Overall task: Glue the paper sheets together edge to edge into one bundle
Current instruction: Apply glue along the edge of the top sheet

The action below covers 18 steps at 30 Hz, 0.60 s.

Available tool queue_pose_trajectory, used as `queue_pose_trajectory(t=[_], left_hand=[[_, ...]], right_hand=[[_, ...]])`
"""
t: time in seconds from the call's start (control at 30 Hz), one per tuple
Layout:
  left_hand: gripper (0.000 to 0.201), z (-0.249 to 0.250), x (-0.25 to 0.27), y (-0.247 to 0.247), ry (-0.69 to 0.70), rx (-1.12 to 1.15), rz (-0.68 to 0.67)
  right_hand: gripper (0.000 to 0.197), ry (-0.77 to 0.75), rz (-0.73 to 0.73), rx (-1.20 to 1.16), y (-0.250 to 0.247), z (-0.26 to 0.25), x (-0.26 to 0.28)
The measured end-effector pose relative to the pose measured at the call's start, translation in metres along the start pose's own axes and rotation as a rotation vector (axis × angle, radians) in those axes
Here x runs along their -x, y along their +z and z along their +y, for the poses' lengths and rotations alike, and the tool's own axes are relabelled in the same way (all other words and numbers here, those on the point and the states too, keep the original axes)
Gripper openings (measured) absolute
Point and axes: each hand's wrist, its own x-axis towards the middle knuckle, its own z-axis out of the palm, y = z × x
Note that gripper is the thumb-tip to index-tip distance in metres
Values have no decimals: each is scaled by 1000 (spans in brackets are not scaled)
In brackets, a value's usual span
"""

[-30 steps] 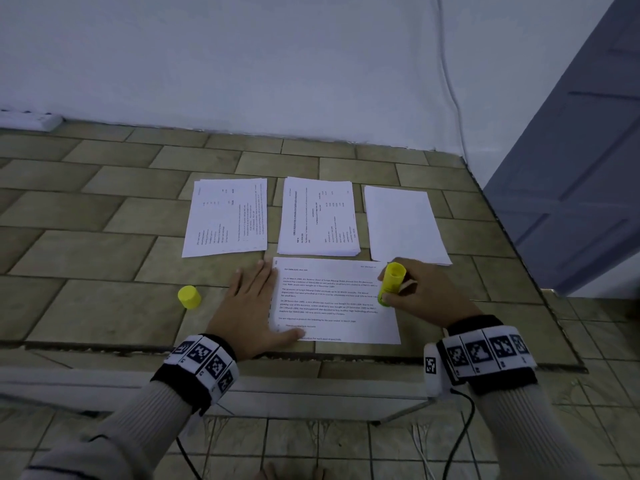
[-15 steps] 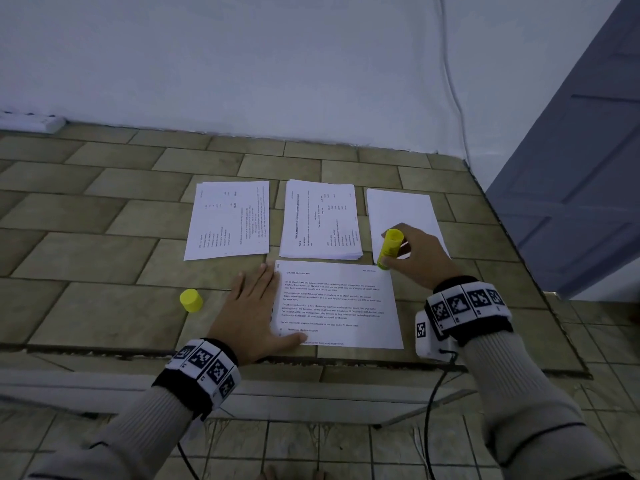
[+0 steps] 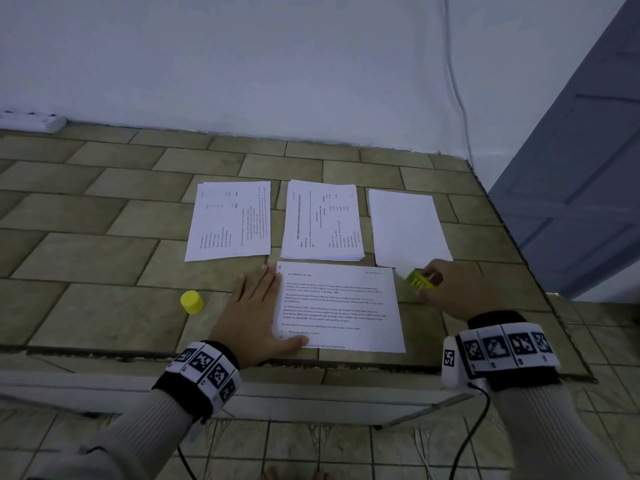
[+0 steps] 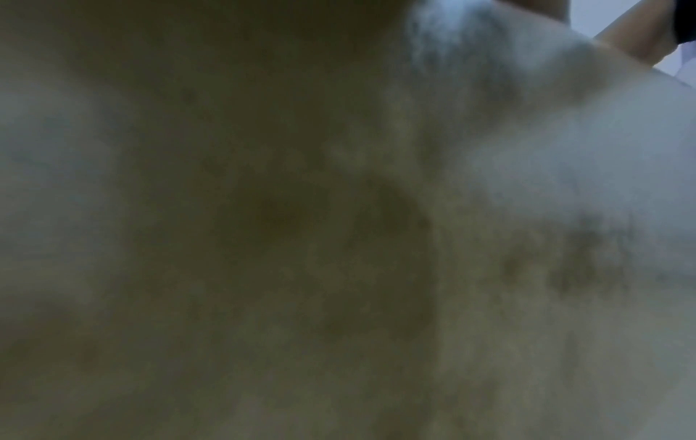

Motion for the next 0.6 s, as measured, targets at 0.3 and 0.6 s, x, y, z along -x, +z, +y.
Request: queue_pose_trajectory(t=[0.3, 0.6], left_hand=[[135, 1, 0, 0, 9, -42, -20], [132, 1, 0, 0, 1, -68, -43]], right_hand=[[46, 250, 299, -439, -4, 38, -5], [49, 335, 286, -428, -4, 42, -7]])
